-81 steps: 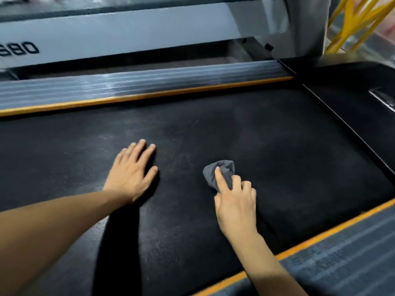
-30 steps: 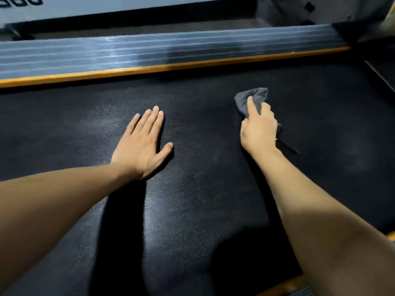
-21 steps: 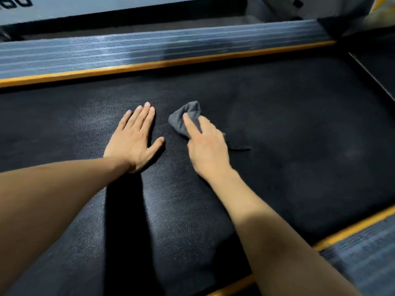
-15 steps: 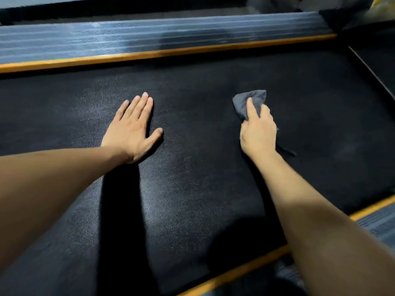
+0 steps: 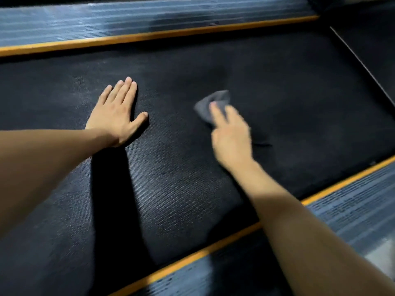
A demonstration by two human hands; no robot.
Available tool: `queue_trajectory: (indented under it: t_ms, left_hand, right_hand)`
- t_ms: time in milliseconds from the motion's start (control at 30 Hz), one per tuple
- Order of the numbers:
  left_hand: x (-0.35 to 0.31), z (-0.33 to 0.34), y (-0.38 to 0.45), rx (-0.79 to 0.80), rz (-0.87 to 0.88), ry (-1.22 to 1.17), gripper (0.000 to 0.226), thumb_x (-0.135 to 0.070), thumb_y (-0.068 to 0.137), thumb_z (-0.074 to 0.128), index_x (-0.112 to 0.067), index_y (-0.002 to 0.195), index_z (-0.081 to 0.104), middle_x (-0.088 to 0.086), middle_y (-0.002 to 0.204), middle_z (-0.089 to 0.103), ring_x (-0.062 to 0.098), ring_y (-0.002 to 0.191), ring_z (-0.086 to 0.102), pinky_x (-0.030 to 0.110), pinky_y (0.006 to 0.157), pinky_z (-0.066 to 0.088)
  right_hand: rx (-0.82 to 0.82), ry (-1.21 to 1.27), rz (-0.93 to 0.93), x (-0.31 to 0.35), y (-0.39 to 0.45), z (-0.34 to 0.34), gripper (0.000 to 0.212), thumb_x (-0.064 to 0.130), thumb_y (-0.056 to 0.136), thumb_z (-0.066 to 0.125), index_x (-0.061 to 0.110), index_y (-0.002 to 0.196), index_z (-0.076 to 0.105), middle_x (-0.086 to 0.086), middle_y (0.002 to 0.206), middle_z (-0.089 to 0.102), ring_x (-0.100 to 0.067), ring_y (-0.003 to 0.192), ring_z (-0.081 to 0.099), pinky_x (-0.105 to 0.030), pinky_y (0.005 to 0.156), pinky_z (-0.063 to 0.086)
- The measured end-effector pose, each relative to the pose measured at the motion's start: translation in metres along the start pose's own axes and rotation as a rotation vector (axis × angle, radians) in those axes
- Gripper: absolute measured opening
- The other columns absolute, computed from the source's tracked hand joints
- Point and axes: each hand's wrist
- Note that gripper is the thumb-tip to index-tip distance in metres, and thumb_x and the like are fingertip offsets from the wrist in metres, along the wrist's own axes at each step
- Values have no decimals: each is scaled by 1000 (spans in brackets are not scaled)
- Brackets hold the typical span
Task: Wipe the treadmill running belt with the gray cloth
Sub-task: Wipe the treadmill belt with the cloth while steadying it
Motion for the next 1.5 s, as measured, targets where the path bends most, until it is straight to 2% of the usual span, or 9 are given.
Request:
queue_trajectory:
  t_ms: [167, 300, 467, 600, 733, 900, 1133, 1267, 1500]
  left_hand:
    - [-3, -1, -1, -10, -14, 7, 87, -65, 93, 16, -14, 162, 4, 4, 171, -1, 17, 157, -2, 39, 128, -2]
    - [-6, -2, -1, -21, -5, 58, 85, -63, 96, 19, -10, 162, 8, 9, 171, 4, 23, 158, 3, 42, 128, 2]
    - [-33, -5, -31, -67, -126, -1, 70, -46, 104, 33, -1, 156, 23, 21, 165, 21, 42, 150, 22, 53, 124, 16]
    - [-76, 5, -98, -47, -82, -82, 74, -48, 97, 28, -5, 157, 27, 20, 165, 24, 40, 152, 22, 51, 126, 12]
    - [-101, 8, -148, -35, -35, -88, 72, -48, 97, 30, -10, 158, 26, 16, 166, 22, 36, 154, 19, 50, 126, 12]
    - [-109, 14, -162, -45, -42, -55, 69, -45, 99, 27, -11, 159, 23, 13, 168, 21, 31, 155, 16, 47, 127, 11]
    - [-110, 13, -164, -99, -60, -113, 67, -41, 98, 29, -12, 158, 29, 12, 167, 25, 30, 155, 18, 47, 127, 12]
    - [-111, 12, -164, -88, -70, -112, 68, -43, 98, 26, -12, 158, 28, 11, 167, 23, 29, 155, 17, 46, 127, 11]
    - [-112, 12, -163, -95, -88, -119, 67, -42, 97, 28, -13, 158, 28, 11, 167, 23, 29, 155, 16, 46, 127, 9]
  right_hand:
    - [72, -31, 172, -53, 3, -14, 59, 16, 92, 52, 15, 150, 40, -23, 141, 44, -43, 117, 49, -48, 96, 40]
    - [58, 45, -84, 25, -37, -10, 62, 19, 79, 56, 10, 140, 52, -24, 122, 55, -43, 98, 57, -45, 85, 48]
    - [196, 105, -311, 52, -63, -18, 61, 18, 91, 55, 15, 150, 40, -25, 146, 43, -41, 130, 45, -47, 108, 39]
    - [112, 64, -22, -17, -68, -30, 62, 11, 82, 56, 16, 144, 50, -24, 133, 53, -42, 114, 55, -41, 99, 44]
    - [175, 13, 234, -64, -74, -50, 64, 17, 93, 53, 17, 154, 33, -22, 151, 36, -41, 134, 39, -43, 109, 34]
    - [181, 38, -53, 13, -101, -44, 65, 22, 82, 39, 5, 145, 45, -30, 131, 51, -47, 112, 54, -48, 96, 46]
    - [234, -18, -371, 37, -118, -52, 54, 24, 87, 61, 15, 140, 54, -21, 131, 57, -36, 114, 58, -46, 91, 50]
    - [174, -296, -276, -24, -116, -66, 60, 23, 78, 68, 22, 137, 57, -13, 126, 60, -34, 97, 59, -42, 72, 46]
    - [346, -332, 223, -89, -100, -99, 58, 41, 97, 49, 36, 151, 33, -18, 132, 42, -38, 109, 43, -44, 96, 37]
Point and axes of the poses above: each hand's wrist, its own y-axis towards the middle knuckle, its own z-axis out of the palm, x = y × z
